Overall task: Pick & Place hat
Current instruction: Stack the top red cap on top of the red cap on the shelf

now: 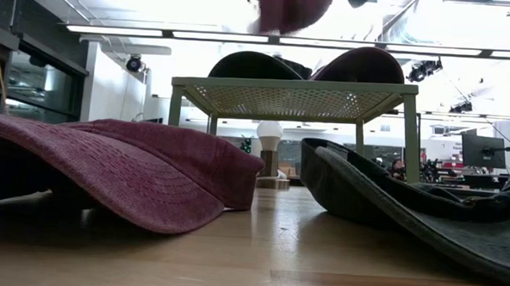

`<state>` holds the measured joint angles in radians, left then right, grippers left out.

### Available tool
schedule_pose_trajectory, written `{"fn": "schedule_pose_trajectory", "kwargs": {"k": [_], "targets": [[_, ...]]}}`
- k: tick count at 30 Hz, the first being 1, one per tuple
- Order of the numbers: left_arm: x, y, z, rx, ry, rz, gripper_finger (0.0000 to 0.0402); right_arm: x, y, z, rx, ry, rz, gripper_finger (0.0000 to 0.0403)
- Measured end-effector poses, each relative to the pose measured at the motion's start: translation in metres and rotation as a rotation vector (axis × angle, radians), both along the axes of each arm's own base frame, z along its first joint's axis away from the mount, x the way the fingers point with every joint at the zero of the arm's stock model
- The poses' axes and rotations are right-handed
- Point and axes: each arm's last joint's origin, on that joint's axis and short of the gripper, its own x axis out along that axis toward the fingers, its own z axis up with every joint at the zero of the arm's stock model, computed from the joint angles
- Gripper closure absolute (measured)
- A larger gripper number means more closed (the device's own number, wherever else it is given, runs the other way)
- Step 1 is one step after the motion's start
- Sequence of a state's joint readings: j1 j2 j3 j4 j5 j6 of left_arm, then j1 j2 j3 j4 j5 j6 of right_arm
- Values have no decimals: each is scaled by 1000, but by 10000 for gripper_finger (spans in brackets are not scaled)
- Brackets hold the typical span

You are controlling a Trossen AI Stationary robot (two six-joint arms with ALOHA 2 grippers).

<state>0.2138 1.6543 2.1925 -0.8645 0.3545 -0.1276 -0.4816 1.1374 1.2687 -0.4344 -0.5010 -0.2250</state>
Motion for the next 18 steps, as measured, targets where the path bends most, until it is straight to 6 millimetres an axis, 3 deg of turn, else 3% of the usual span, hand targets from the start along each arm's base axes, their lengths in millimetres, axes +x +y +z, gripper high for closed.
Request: {"fn": "schedule_pose_trajectory", "kwargs": {"k": [4, 7, 13, 18], "targets": [[0, 0, 0, 1, 2, 0, 215, -10, 5, 22, -7, 18, -18, 355], [-6, -1, 3, 2, -6, 6, 185, -19, 12, 45, -21, -3, -11, 355], [-24, -2, 16, 51, -45, 88, 184, -37, 31, 97, -24, -119, 25, 355], [-42, -2, 19, 133, -7, 192, 198, -46, 39, 127, 52, -124, 28, 355]]}}
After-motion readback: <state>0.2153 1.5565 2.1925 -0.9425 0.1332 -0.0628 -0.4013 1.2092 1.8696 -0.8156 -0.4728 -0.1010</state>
